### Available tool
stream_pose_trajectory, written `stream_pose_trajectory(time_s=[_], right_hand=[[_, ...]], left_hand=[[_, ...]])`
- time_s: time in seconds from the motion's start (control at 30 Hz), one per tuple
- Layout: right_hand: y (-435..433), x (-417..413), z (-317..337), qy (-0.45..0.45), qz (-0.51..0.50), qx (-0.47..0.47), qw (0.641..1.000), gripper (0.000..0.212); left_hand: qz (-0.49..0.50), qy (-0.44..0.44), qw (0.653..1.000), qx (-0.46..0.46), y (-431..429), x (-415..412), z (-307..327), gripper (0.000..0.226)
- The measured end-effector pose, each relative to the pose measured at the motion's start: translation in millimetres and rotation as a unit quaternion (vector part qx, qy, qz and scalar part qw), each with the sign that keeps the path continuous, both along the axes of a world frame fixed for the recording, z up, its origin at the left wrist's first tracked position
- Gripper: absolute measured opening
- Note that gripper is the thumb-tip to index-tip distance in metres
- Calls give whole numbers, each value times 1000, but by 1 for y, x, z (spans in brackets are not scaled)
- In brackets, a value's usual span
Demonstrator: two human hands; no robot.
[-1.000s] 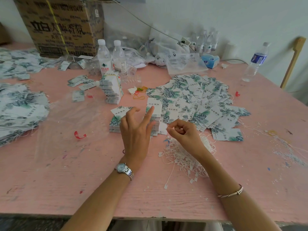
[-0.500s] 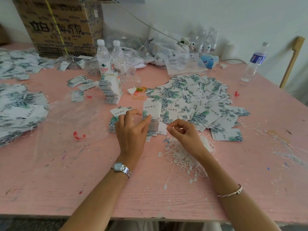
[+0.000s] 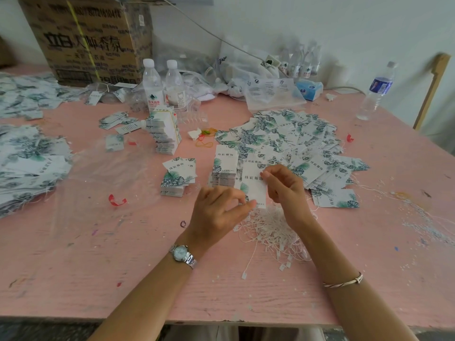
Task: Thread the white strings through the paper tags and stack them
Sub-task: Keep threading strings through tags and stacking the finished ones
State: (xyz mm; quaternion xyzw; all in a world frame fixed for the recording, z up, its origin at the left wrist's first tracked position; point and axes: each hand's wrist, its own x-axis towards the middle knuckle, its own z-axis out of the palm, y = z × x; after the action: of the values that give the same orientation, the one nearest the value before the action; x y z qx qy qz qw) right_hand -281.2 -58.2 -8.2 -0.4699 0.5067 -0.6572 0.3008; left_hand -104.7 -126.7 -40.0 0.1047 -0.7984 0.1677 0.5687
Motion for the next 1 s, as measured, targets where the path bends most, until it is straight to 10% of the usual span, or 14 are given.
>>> stream_pose_trajectory(time_s=[0.3,0.67,1.0], right_hand=[[0,-3,-1,23,12,-23,999,7],[1,4,-9,162,73,2,984,6],[-2,7,-12,49,25,33,998,7]], left_hand=[[8,8,974,225,3,-4,-1,45],[-93,86,879,461,-1,-6,-7,44],[-199,101,816,533,1,-7,-9,20]])
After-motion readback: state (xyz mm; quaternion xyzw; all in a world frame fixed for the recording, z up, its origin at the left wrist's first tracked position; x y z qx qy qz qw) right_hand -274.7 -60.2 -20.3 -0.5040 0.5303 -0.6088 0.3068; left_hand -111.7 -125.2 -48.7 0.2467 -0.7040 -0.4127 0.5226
